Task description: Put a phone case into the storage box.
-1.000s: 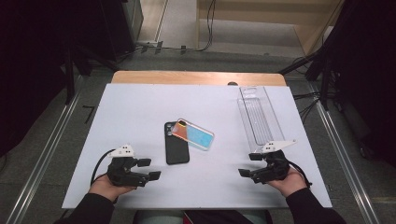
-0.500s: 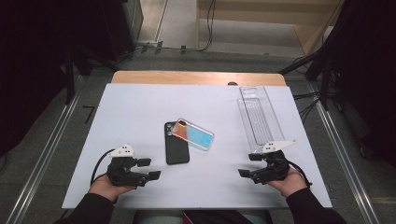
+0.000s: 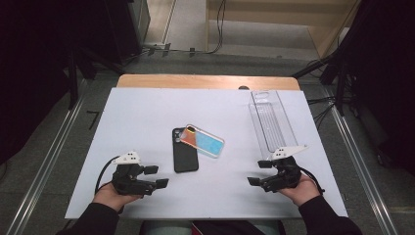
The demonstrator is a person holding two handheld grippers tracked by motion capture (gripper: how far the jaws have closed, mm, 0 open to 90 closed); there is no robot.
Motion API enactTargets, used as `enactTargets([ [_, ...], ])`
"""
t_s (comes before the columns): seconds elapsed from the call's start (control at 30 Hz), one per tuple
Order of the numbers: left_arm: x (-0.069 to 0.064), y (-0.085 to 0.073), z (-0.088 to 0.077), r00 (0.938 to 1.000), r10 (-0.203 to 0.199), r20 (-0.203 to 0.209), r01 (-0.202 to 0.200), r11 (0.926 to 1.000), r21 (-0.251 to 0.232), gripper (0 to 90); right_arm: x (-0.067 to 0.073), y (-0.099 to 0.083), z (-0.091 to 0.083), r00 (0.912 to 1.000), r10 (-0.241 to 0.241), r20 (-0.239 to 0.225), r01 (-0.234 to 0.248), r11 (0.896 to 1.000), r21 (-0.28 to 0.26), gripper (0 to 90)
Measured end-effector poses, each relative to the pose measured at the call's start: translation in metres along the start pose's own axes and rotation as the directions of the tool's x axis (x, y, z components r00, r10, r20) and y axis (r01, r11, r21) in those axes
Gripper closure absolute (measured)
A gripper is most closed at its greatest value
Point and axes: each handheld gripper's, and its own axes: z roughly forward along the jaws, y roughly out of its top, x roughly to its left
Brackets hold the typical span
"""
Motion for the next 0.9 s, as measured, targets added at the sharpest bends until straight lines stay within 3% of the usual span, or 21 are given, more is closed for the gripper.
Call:
enactTargets([
  [0.23,0.001,0.001,0.0,0.9989,-0.047,-0.011,0.047,0.9989,0.006,28.1,0.001,0.004,-0.001,0.9999,-0.001,-0.014,0.001,1.0,-0.003,15.9],
  [0.9,0.0,0.002,0.001,0.9992,-0.033,-0.024,0.033,0.9994,0.005,28.1,0.013,0.029,0.001,0.9982,-0.059,-0.009,0.059,0.997,-0.048,15.9],
])
